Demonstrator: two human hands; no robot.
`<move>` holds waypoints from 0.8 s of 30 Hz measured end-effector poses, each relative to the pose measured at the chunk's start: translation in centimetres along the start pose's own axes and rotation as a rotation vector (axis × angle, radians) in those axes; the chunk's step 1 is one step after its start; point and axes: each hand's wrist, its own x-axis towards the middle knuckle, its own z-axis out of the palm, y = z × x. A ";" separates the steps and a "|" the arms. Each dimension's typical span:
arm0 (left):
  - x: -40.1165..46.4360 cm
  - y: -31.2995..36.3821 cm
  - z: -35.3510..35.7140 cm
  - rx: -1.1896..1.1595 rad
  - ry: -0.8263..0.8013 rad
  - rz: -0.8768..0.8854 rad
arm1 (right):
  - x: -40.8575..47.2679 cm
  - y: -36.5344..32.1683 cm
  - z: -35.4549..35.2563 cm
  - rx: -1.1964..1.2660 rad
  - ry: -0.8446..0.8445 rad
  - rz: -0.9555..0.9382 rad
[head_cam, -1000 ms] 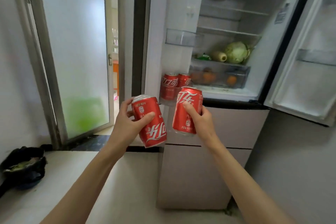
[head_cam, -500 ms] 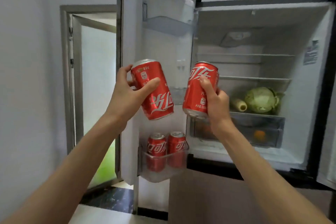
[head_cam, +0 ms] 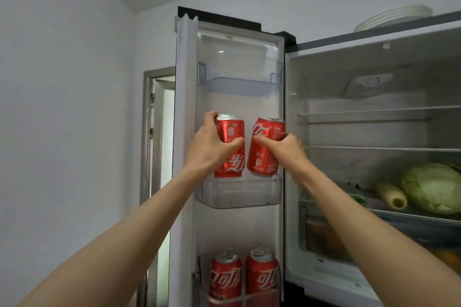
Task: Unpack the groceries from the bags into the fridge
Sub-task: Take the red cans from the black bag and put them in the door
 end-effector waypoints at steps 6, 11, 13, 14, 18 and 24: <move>0.4 -1.5 2.3 0.157 -0.122 -0.152 | 1.3 2.6 1.1 -0.139 -0.126 -0.042; 0.8 -2.3 2.5 0.246 -0.132 -0.221 | 1.3 2.9 1.5 -0.226 -0.156 -0.123; 0.8 -2.5 2.5 0.243 -0.133 -0.236 | 1.3 3.0 1.6 -0.252 -0.174 -0.149; 0.9 -2.6 2.5 0.239 -0.135 -0.239 | 1.4 3.1 1.6 -0.258 -0.181 -0.150; 1.0 -2.8 2.7 0.215 -0.155 -0.239 | 1.5 3.5 1.7 -0.231 -0.184 -0.127; 0.9 -3.1 2.8 0.206 -0.140 -0.222 | 0.8 3.6 1.2 -0.198 -0.199 -0.141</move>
